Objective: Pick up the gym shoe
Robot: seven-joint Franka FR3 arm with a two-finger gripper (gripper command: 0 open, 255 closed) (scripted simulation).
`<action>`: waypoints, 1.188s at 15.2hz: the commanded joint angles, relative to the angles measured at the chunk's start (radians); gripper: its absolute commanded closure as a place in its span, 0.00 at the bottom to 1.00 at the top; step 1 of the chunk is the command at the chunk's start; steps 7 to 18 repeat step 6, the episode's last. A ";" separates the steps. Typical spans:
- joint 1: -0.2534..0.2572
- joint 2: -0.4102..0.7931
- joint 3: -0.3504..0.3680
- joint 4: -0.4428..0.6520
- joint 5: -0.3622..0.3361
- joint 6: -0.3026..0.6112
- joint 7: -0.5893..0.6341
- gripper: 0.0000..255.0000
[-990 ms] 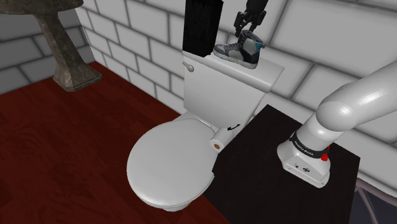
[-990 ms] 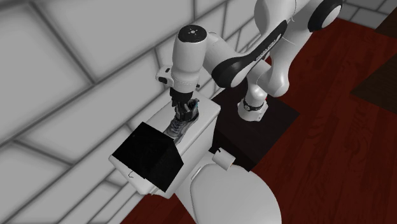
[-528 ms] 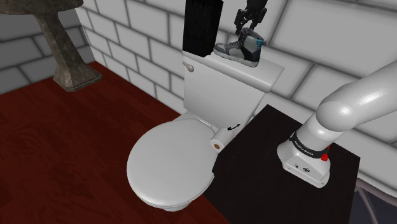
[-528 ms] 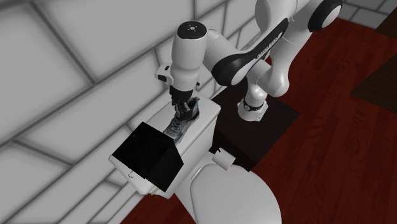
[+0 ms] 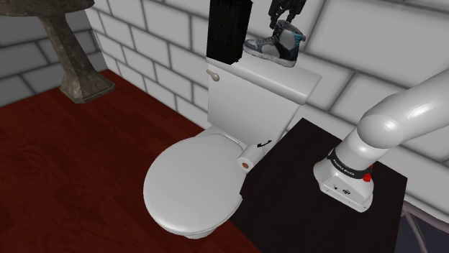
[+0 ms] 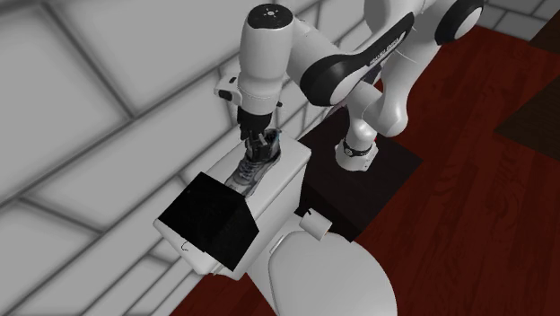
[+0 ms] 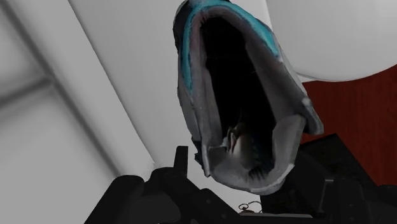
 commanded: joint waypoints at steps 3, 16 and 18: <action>0.001 0.006 0.001 0.061 0.002 -0.053 -0.002 1.00; 0.001 0.007 0.002 0.078 0.002 -0.068 -0.003 1.00; 0.001 0.007 0.002 0.078 0.002 -0.068 -0.003 1.00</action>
